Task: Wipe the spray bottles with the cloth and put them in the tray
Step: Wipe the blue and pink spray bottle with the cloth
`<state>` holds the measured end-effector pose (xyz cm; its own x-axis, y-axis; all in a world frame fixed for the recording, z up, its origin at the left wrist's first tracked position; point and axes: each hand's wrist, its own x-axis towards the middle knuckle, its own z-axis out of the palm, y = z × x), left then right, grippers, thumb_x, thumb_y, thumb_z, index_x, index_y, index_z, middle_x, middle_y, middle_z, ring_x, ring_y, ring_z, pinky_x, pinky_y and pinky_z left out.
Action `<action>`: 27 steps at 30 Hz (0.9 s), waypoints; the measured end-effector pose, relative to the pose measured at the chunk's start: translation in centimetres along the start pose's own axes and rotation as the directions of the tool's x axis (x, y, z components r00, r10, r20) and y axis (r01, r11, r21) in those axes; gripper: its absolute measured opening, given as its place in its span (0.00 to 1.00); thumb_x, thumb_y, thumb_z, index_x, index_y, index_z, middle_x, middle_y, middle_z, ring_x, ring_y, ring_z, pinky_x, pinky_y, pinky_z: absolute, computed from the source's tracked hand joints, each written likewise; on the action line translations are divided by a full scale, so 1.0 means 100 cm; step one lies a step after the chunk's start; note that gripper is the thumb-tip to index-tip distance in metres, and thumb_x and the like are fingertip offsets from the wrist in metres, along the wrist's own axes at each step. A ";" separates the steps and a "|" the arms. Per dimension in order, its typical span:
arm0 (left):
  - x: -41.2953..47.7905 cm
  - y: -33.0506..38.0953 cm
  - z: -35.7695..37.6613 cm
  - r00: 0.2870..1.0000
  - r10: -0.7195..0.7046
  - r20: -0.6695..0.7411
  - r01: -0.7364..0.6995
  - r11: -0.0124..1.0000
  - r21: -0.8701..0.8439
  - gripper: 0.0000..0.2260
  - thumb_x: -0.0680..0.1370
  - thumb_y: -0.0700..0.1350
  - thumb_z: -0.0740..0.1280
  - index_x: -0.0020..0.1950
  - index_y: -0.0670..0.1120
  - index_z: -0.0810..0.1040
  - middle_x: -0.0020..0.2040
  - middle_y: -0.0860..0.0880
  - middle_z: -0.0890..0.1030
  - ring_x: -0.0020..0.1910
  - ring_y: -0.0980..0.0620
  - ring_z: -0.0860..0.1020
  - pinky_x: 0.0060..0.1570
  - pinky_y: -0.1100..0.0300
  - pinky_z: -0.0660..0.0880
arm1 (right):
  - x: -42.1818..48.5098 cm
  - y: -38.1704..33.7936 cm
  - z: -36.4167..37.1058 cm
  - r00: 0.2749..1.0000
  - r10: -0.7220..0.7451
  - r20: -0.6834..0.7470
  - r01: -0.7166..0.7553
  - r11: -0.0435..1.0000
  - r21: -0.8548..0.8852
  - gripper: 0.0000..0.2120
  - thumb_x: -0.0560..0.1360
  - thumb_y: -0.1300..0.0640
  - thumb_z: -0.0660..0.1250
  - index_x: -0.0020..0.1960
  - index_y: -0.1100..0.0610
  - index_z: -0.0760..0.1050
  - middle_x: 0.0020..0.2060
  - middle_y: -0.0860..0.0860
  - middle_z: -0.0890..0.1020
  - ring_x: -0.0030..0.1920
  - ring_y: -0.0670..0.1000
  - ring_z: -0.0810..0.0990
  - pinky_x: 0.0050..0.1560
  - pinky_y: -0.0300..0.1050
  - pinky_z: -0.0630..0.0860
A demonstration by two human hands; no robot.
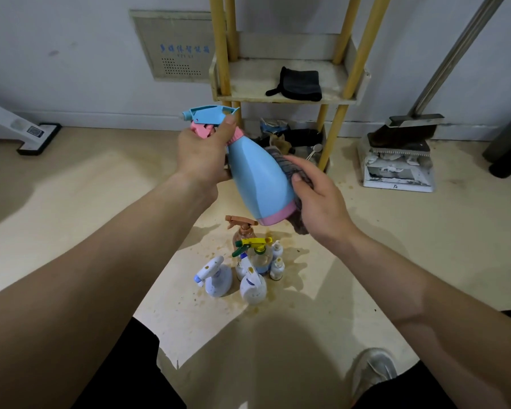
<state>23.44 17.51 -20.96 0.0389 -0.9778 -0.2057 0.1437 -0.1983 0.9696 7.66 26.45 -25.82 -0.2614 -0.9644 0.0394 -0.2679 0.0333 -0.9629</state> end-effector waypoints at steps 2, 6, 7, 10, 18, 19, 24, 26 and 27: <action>0.000 0.001 -0.002 1.000 -0.003 0.002 0.003 1.000 -0.016 0.09 0.80 0.48 0.71 0.57 0.47 0.77 0.55 0.45 0.85 0.53 0.44 0.84 0.48 0.44 0.83 | 0.002 0.001 -0.001 0.997 0.078 0.006 -0.078 0.996 0.047 0.16 0.84 0.61 0.56 0.65 0.47 0.77 0.62 0.46 0.80 0.63 0.47 0.77 0.64 0.46 0.74; -0.003 0.004 -0.003 0.999 -0.012 0.036 0.014 0.999 -0.031 0.05 0.81 0.47 0.69 0.54 0.49 0.77 0.54 0.45 0.85 0.51 0.44 0.85 0.47 0.46 0.84 | 0.005 -0.008 -0.007 0.976 0.220 -0.003 -0.215 0.956 0.201 0.15 0.83 0.63 0.56 0.52 0.51 0.80 0.50 0.48 0.83 0.54 0.48 0.80 0.57 0.42 0.76; -0.004 0.004 -0.003 0.999 -0.012 0.052 0.014 0.999 -0.039 0.04 0.81 0.47 0.69 0.53 0.49 0.77 0.54 0.44 0.85 0.51 0.44 0.85 0.47 0.46 0.84 | 0.005 -0.010 -0.008 0.964 0.268 -0.006 -0.258 0.934 0.247 0.15 0.83 0.64 0.57 0.48 0.51 0.80 0.47 0.48 0.84 0.52 0.49 0.81 0.57 0.44 0.76; -0.006 0.004 -0.001 0.998 -0.030 0.062 0.033 0.998 -0.058 0.06 0.81 0.47 0.69 0.55 0.48 0.77 0.53 0.45 0.86 0.50 0.45 0.85 0.49 0.44 0.83 | 0.004 -0.010 -0.011 0.940 0.340 -0.015 -0.324 0.909 0.262 0.17 0.81 0.64 0.59 0.42 0.50 0.81 0.43 0.47 0.84 0.50 0.50 0.81 0.60 0.49 0.76; 0.003 -0.005 0.002 0.988 -0.057 -0.144 0.050 0.998 -0.049 0.06 0.80 0.48 0.70 0.52 0.52 0.74 0.53 0.49 0.82 0.53 0.46 0.83 0.43 0.48 0.84 | -0.008 -0.014 0.000 0.995 -0.100 -0.008 0.097 0.980 -0.174 0.17 0.84 0.59 0.57 0.70 0.51 0.75 0.63 0.45 0.79 0.61 0.43 0.75 0.60 0.37 0.72; 0.004 -0.004 0.001 0.985 -0.061 -0.164 0.053 0.997 -0.052 0.05 0.80 0.48 0.70 0.51 0.53 0.74 0.53 0.49 0.82 0.53 0.46 0.83 0.45 0.46 0.84 | -0.011 -0.013 0.002 0.983 -0.180 0.028 0.181 0.946 -0.269 0.19 0.83 0.60 0.59 0.72 0.51 0.73 0.66 0.45 0.77 0.64 0.43 0.74 0.64 0.37 0.71; 0.008 0.000 -0.003 0.977 -0.093 -0.191 0.080 0.994 -0.077 0.07 0.80 0.48 0.70 0.47 0.53 0.73 0.52 0.48 0.81 0.52 0.44 0.83 0.46 0.40 0.83 | -0.029 -0.004 0.016 0.870 -0.449 0.205 0.483 0.691 -0.538 0.22 0.76 0.62 0.67 0.70 0.52 0.77 0.74 0.52 0.71 0.67 0.59 0.74 0.67 0.54 0.73; 0.009 0.003 -0.005 0.978 -0.106 -0.182 0.090 0.992 -0.093 0.08 0.80 0.47 0.70 0.46 0.53 0.71 0.52 0.49 0.80 0.54 0.44 0.82 0.47 0.41 0.83 | -0.030 0.002 0.018 0.811 -0.505 0.295 0.565 0.545 -0.620 0.22 0.73 0.64 0.71 0.66 0.53 0.79 0.74 0.53 0.72 0.68 0.64 0.73 0.66 0.59 0.75; 0.010 0.004 -0.007 0.977 -0.113 -0.178 0.097 0.991 -0.096 0.08 0.80 0.46 0.70 0.46 0.53 0.71 0.52 0.49 0.80 0.54 0.44 0.82 0.46 0.42 0.83 | -0.030 0.005 0.019 0.777 -0.524 0.350 0.605 0.464 -0.647 0.23 0.71 0.65 0.73 0.65 0.54 0.80 0.73 0.54 0.73 0.70 0.65 0.72 0.66 0.61 0.74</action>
<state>24.22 16.49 -20.85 0.1981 -0.9213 -0.3346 0.2407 -0.2852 0.9278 10.03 28.87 -26.95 0.2616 -0.8582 0.4417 -0.8826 -0.3979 -0.2504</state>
